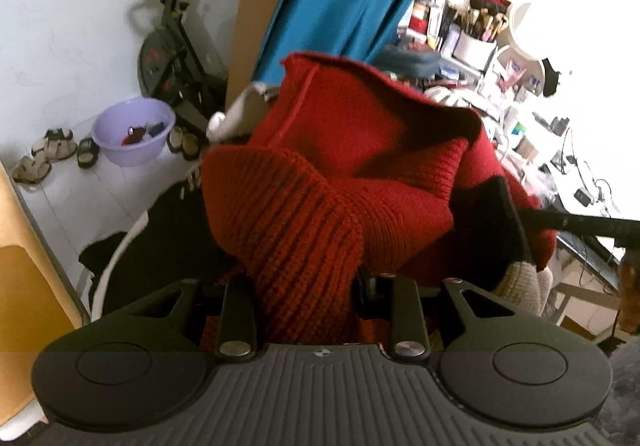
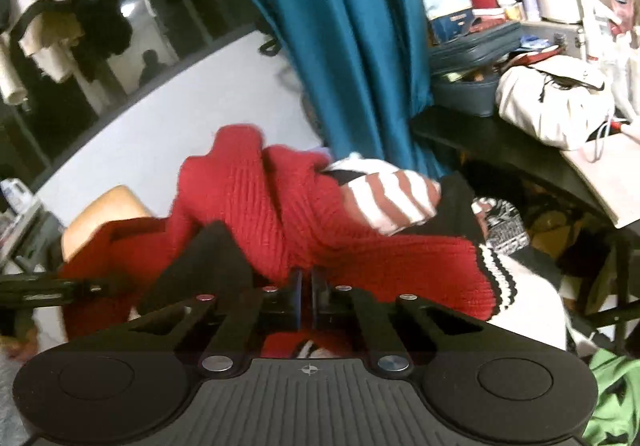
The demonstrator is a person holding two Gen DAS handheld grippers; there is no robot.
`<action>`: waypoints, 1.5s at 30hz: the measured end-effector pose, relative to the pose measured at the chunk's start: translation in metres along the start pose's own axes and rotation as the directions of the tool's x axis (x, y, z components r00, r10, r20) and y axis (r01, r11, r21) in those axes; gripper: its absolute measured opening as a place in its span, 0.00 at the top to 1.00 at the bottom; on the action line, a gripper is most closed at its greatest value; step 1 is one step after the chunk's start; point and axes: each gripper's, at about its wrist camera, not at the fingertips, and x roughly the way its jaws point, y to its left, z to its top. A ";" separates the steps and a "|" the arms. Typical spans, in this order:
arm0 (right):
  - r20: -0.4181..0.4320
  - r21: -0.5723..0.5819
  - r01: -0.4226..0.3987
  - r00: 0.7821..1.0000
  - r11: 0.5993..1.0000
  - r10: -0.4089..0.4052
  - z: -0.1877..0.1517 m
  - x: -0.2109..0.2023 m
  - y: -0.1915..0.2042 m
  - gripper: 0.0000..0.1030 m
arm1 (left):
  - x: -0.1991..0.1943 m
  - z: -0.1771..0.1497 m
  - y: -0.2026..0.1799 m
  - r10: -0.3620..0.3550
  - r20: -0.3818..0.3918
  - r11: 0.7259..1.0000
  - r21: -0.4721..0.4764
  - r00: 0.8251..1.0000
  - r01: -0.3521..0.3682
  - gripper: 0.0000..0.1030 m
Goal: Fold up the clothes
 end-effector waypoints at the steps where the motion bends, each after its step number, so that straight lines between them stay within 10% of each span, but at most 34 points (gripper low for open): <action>1: -0.004 -0.003 0.001 1.000 1.000 -0.001 0.007 0.001 -0.001 0.93 | 0.001 -0.001 0.000 -0.002 -0.006 1.000 0.000 1.000 0.002 0.70; 3: 0.026 -0.031 0.027 0.999 0.999 -0.026 0.024 0.004 -0.002 0.80 | 0.000 -0.004 -0.002 -0.002 -0.009 1.000 0.004 1.000 0.002 0.70; 5: 0.101 -0.049 0.051 0.994 0.998 -0.045 0.047 0.010 -0.005 0.42 | -0.004 -0.006 -0.003 0.004 -0.002 1.000 0.009 1.000 -0.004 0.70; 10: 0.142 0.065 0.023 0.989 0.998 -0.032 0.111 0.066 -0.032 0.35 | -0.016 -0.010 0.001 0.021 0.020 0.999 -0.035 1.000 -0.021 0.70; 20: -0.192 -0.115 0.139 0.968 0.984 -0.159 0.172 0.242 -0.010 0.03 | -0.012 -0.013 -0.008 0.043 0.031 0.999 -0.032 0.999 -0.042 0.70; 26: -0.363 -0.110 0.190 0.906 0.976 -0.217 0.163 0.304 -0.021 0.06 | -0.008 -0.013 -0.017 0.047 0.038 0.999 0.000 0.998 -0.047 0.70; 31: -0.338 -0.158 -0.061 0.941 0.985 0.004 0.157 0.280 -0.004 0.38 | -0.009 -0.015 -0.010 0.037 0.041 0.999 -0.024 0.998 -0.036 0.70; 35: -0.376 -0.259 -0.272 0.912 0.927 0.162 0.147 0.260 0.018 0.51 | -0.003 -0.014 -0.010 0.029 0.036 1.000 -0.012 0.999 -0.028 0.69; 45: -0.385 -0.094 0.009 0.922 0.996 -0.044 0.154 0.307 -0.008 0.41 | 0.001 -0.014 -0.007 0.006 0.031 1.000 -0.019 1.000 -0.006 0.69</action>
